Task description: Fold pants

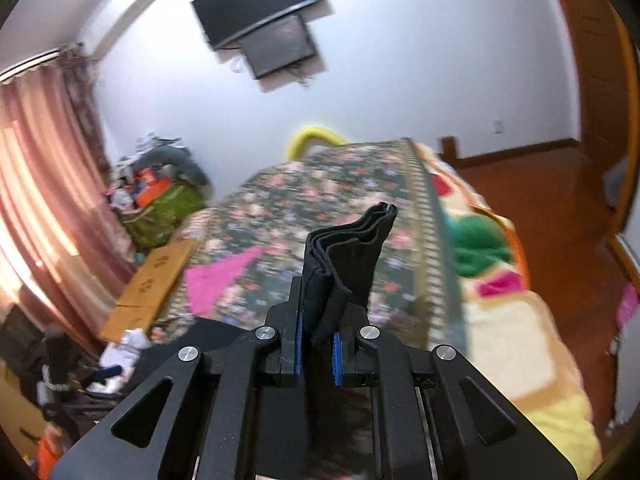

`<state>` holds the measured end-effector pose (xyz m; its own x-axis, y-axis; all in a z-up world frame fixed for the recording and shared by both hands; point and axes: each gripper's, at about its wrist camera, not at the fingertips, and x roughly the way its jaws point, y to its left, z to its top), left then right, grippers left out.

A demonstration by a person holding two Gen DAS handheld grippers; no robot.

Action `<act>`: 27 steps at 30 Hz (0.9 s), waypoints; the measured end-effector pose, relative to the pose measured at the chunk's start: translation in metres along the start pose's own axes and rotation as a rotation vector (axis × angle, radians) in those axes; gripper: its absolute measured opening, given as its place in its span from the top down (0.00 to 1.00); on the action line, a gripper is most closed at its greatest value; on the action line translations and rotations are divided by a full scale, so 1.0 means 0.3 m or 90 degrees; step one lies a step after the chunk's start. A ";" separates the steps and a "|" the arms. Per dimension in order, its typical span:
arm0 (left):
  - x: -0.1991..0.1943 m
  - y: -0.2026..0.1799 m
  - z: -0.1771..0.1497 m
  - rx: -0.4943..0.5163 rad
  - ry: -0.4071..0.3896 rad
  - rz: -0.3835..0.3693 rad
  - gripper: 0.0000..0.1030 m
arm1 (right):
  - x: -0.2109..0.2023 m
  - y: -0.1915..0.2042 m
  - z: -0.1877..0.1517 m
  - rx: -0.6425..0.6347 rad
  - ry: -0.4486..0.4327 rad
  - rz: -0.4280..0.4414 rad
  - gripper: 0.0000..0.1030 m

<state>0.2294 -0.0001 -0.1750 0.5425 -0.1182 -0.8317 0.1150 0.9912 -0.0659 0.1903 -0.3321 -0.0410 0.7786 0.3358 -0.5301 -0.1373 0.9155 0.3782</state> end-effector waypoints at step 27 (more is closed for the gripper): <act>-0.044 0.152 -0.081 -0.045 -0.005 0.033 0.04 | 0.443 0.497 -0.432 -0.204 0.340 0.153 0.90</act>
<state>0.2072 0.0483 -0.1806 0.5522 -0.0663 -0.8311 0.0271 0.9977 -0.0616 0.1939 -0.1224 -0.1534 0.3046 0.5263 -0.7939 -0.5087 0.7946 0.3315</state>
